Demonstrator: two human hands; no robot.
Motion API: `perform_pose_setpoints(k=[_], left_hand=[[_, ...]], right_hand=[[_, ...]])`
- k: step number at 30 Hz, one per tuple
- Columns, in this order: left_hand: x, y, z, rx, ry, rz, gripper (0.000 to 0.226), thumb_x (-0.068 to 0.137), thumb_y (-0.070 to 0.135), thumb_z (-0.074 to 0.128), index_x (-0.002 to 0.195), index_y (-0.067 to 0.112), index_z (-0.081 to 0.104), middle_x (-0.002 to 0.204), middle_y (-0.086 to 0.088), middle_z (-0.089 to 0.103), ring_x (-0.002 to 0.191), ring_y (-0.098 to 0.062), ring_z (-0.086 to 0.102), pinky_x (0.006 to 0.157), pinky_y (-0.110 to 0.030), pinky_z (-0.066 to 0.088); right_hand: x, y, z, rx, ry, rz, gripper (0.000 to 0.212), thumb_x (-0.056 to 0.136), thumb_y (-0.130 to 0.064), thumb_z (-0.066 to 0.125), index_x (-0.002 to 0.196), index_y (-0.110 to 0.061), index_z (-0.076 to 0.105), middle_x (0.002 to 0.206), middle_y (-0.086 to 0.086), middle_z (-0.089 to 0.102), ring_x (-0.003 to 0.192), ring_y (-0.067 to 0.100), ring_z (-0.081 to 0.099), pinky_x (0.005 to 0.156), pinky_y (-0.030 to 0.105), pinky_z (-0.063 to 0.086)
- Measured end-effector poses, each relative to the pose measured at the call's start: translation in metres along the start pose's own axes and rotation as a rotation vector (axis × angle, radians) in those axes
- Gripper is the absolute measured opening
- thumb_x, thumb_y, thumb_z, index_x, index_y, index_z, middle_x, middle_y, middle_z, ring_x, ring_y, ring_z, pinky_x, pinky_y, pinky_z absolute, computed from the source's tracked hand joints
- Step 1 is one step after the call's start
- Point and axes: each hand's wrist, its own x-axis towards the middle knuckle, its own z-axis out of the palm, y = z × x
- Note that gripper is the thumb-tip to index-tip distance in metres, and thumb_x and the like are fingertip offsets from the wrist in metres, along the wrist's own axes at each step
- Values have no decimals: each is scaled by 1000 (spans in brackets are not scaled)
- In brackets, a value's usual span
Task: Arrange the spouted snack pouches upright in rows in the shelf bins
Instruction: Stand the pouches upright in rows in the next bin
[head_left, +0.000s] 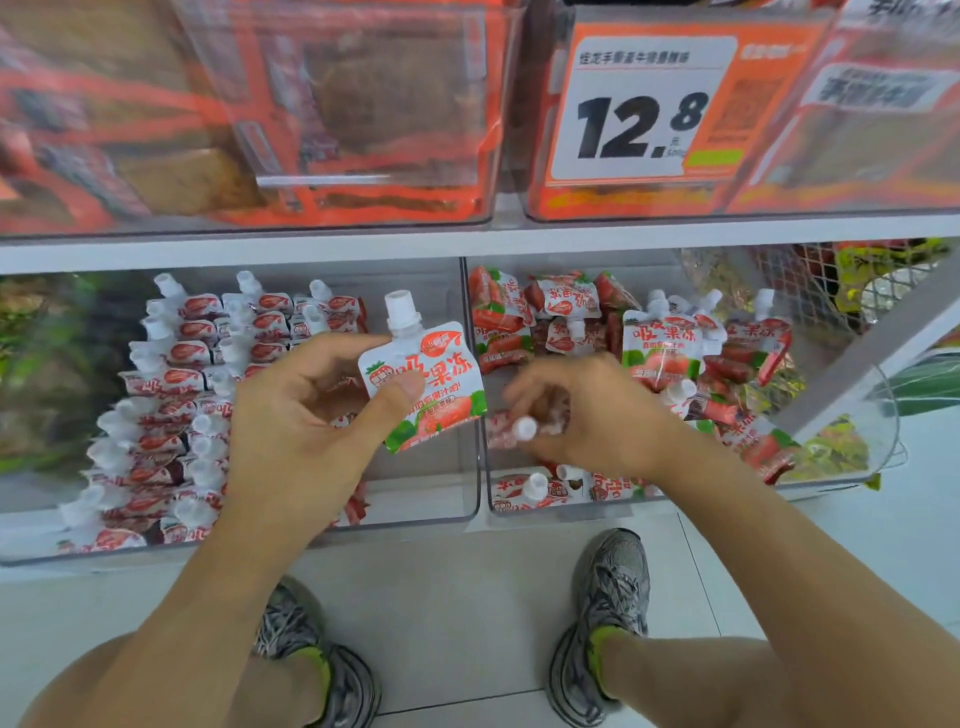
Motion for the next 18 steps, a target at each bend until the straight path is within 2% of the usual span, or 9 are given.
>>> perform_pose_setpoints(k=[2,5,7,9,10,12,13,15,18], left_hand=[[1,1,2,-10,4,1,19,76,24,76,93,32,73,93,14,75,89,-10,72,71,-26,59],[2,1,3,-10,11,0,20,76,23,79,92,32,72,93,13,75,89,-10,72,72,-27,59],[2,1,2,-13,13,-1,18,76,25,77,91,34,74,94,11,76,90,-12,72,72,-28,59],[2,0,2,-12,11,-1,18,77,24,78,91,34,74,93,11,76,89,-12,73,72,-28,59],[2,0,2,-8,13,-4,18,77,22,78,92,32,73,93,11,76,89,-12,73,72,-28,60],[3,0,2,8,16,-10,18,76,21,74,93,28,72,92,13,75,88,-11,73,71,-28,60],[4,1,2,18,15,-10,17,76,22,73,93,27,71,92,14,75,88,-10,72,70,-28,60],[6,1,3,37,11,-7,16,77,22,72,93,27,70,91,16,75,87,-9,72,69,-29,60],[10,1,4,34,15,-10,15,78,22,72,92,27,70,89,18,74,85,-8,72,69,-28,60]], right_hand=[[1,1,4,123,-144,4,37,74,-24,85,109,-20,72,102,-11,72,93,1,67,85,25,55],[1,8,-5,275,-222,92,45,75,-27,85,116,-27,68,115,-13,68,108,3,64,97,32,53],[-2,13,-14,266,-305,176,44,79,-31,81,120,-33,65,121,-16,65,114,2,60,102,33,49],[-4,20,-20,142,-323,190,33,87,-30,72,119,-34,65,124,-15,63,117,3,58,104,34,47],[-4,22,-23,69,-268,188,29,91,-26,68,120,-31,65,125,-11,63,117,6,59,104,35,47],[-1,27,-25,-93,-179,196,30,94,-18,63,124,-23,64,126,-2,64,116,14,60,101,35,48],[4,28,-26,-198,-202,186,31,93,-18,64,123,-21,64,123,0,65,115,17,60,98,33,48],[14,29,-24,-387,-343,161,31,89,-25,70,119,-22,66,118,1,66,111,20,59,93,31,46],[28,22,-27,-457,-556,173,38,90,-30,68,126,-21,63,119,0,66,106,20,60,91,34,48]])
